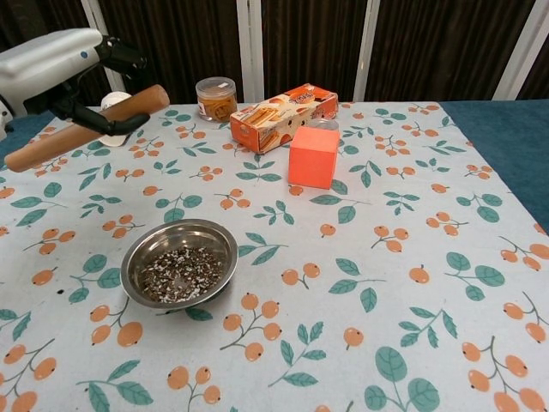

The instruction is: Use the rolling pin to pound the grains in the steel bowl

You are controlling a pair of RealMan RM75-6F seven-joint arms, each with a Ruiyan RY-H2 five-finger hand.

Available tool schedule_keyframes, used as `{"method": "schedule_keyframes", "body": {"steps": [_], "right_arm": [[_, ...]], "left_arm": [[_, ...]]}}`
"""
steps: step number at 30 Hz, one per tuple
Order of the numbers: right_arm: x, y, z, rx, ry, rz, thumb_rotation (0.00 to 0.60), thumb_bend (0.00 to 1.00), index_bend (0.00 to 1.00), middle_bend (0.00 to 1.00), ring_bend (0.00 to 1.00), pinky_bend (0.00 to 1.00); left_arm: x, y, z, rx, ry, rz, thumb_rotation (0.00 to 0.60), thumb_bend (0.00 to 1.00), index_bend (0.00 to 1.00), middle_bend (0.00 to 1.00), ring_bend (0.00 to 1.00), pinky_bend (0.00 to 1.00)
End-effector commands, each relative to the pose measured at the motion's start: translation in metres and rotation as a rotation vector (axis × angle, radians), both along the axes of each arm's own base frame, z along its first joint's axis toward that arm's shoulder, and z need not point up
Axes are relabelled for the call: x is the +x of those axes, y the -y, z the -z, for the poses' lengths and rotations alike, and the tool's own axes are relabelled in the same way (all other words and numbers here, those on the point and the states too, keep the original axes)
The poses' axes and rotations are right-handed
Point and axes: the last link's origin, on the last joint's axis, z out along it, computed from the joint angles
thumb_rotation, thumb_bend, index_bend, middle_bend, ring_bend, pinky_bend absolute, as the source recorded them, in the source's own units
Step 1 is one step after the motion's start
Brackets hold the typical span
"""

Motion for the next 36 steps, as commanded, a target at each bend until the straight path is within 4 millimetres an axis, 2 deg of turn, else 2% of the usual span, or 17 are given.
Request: {"method": "schedule_keyframes", "body": {"steps": [1,10,18,23,27,36], "right_arm": [[0.000,0.000,0.000,0.000,0.001,0.003,0.600,0.37,0.00,0.00,0.00,0.00],[-0.001,0.000,-0.001,-0.006,-0.001,0.010,0.600,0.37,0.00,0.00,0.00,0.00],[-0.002,-0.001,-0.002,-0.015,0.000,0.012,0.600,0.37,0.00,0.00,0.00,0.00],[-0.001,-0.001,-0.002,-0.015,-0.002,0.010,0.600,0.37,0.00,0.00,0.00,0.00],[-0.001,-0.002,-0.002,-0.016,-0.003,0.008,0.600,0.37,0.00,0.00,0.00,0.00],[-0.001,-0.002,-0.002,-0.016,-0.003,0.007,0.600,0.37,0.00,0.00,0.00,0.00]], "left_arm": [[-0.015,-0.001,0.014,-0.015,-0.067,-0.020,0.600,0.80,0.63,0.67,0.18,0.12],[-0.035,-0.001,0.047,-0.052,-0.130,-0.055,0.600,0.80,0.63,0.67,0.18,0.12],[-0.045,0.003,0.059,-0.061,-0.134,-0.069,0.600,0.80,0.63,0.65,0.18,0.12],[-0.050,0.005,0.062,-0.063,-0.119,-0.086,0.600,0.79,0.62,0.55,0.18,0.12],[-0.053,0.007,0.062,-0.068,-0.112,-0.099,0.600,0.72,0.55,0.42,0.14,0.10],[-0.056,0.008,0.056,-0.075,-0.094,-0.120,0.600,0.62,0.41,0.31,0.10,0.07]]}}
